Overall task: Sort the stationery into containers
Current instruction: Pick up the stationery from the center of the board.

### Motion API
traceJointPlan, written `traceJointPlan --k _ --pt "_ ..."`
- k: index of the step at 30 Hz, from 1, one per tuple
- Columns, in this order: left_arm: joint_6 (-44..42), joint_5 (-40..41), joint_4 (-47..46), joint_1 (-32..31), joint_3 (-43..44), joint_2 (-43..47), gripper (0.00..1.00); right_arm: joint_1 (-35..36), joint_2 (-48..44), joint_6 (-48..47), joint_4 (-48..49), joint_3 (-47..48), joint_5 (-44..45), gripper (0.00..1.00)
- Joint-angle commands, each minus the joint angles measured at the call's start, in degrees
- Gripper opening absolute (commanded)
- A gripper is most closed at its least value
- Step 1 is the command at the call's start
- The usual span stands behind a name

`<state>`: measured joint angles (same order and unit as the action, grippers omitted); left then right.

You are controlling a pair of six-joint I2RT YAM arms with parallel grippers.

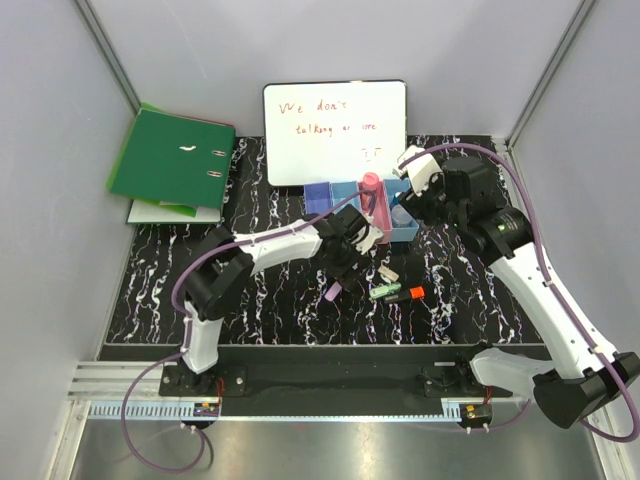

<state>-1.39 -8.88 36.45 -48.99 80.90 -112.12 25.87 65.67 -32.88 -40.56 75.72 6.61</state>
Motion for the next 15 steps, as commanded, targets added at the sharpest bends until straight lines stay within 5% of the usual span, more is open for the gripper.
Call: traceJointPlan --k 1,7,10,13,15 --pt "0.9 -2.1 0.4 -0.1 2.4 -3.0 0.75 0.0 -0.8 1.3 0.8 2.6 0.3 0.71" --pt "0.9 -2.7 0.9 -0.1 3.6 -5.4 0.66 0.0 -1.1 1.2 0.7 3.6 0.6 0.70" --pt "1.1 -3.1 1.0 -0.1 3.6 -6.6 0.43 0.0 -1.1 1.5 0.7 4.3 0.4 0.70" --pt "1.2 -2.7 1.0 -0.1 3.6 -6.8 0.07 0.0 -1.2 1.9 0.8 4.2 0.1 0.70" --pt "1.2 -1.9 1.0 -0.1 3.3 -6.5 0.00 -0.1 -1.2 1.9 0.8 4.3 0.1 0.69"
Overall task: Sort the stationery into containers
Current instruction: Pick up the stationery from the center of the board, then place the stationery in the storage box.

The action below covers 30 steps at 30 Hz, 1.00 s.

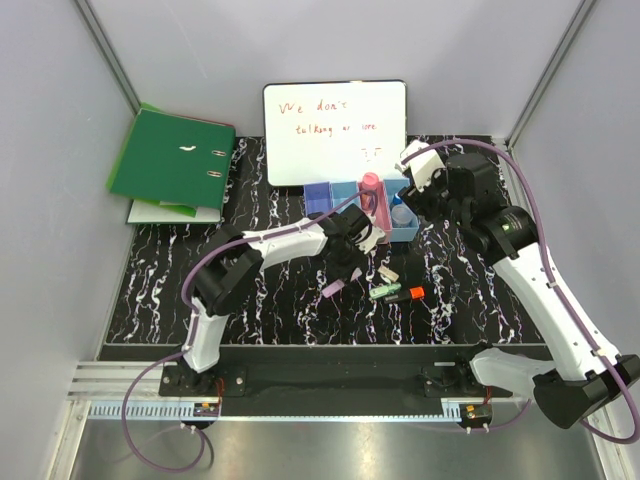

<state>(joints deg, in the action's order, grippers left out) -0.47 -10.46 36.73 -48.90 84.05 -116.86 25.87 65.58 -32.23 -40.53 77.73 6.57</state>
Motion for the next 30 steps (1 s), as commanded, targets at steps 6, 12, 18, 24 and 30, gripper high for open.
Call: traceJointPlan --k 6,12,18,24,30 --pt "-0.3 1.4 0.7 -0.4 -0.3 0.7 0.00 0.0 -0.9 0.9 1.1 3.0 0.5 0.69" --pt "-3.8 6.1 1.1 -0.5 -1.4 10.3 0.00 0.0 -1.5 0.1 1.1 2.1 0.8 0.69" --pt "-5.8 8.9 1.1 0.7 0.3 18.5 0.00 0.0 -1.9 -0.9 1.2 1.1 1.7 0.69" --pt "-7.4 10.3 0.9 3.0 4.1 19.2 0.00 0.0 -3.0 -2.8 1.0 -0.7 3.4 0.68" --pt "-0.2 9.4 1.5 10.7 12.4 12.6 0.00 0.0 -3.2 -3.6 0.8 -0.3 4.9 0.68"
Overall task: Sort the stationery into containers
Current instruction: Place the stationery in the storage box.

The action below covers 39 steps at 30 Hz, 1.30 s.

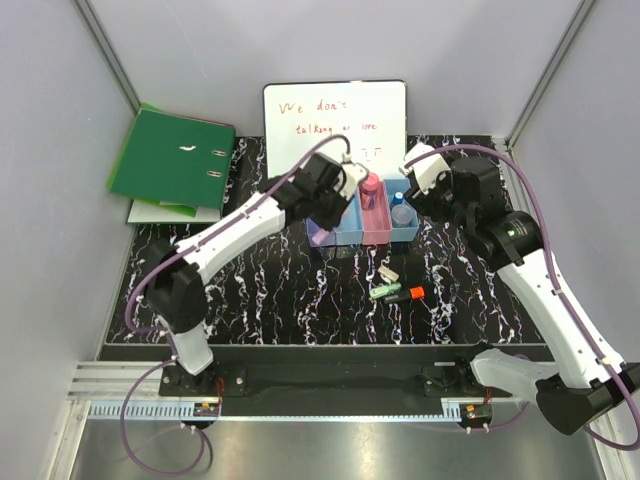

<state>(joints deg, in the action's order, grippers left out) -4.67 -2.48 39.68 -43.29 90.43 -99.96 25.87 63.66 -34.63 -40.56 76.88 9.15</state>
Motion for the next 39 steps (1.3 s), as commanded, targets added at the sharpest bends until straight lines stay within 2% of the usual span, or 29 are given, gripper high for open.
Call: traceJointPlan --k 1,8,16,22,27,33,39 --pt "4.5 1.7 -1.9 5.7 8.0 -5.2 0.00 0.0 -1.3 -1.2 0.5 0.5 2.4 0.68" --pt "11.1 -4.5 -3.0 12.0 17.6 -15.8 0.00 0.0 -0.5 -2.6 -0.2 1.1 2.4 0.68" --pt "19.4 -10.6 -7.8 15.1 21.7 -21.1 0.00 0.0 1.9 -2.4 -0.1 2.4 2.4 0.68" --pt "25.0 -12.0 -12.3 16.2 17.3 -20.9 0.00 0.0 1.8 -2.2 -0.1 1.3 2.5 0.68" --pt "25.7 -9.7 -12.6 16.2 14.3 -19.8 0.00 0.0 1.9 -2.7 0.2 1.8 2.8 0.68" --pt "25.1 -2.8 -12.3 16.2 7.4 -16.6 0.00 0.1 1.7 -2.7 0.4 1.7 2.5 0.68" --pt "25.3 -2.0 -12.5 16.3 5.3 -15.3 0.00 0.0 1.6 -2.4 0.6 1.7 2.3 0.68"
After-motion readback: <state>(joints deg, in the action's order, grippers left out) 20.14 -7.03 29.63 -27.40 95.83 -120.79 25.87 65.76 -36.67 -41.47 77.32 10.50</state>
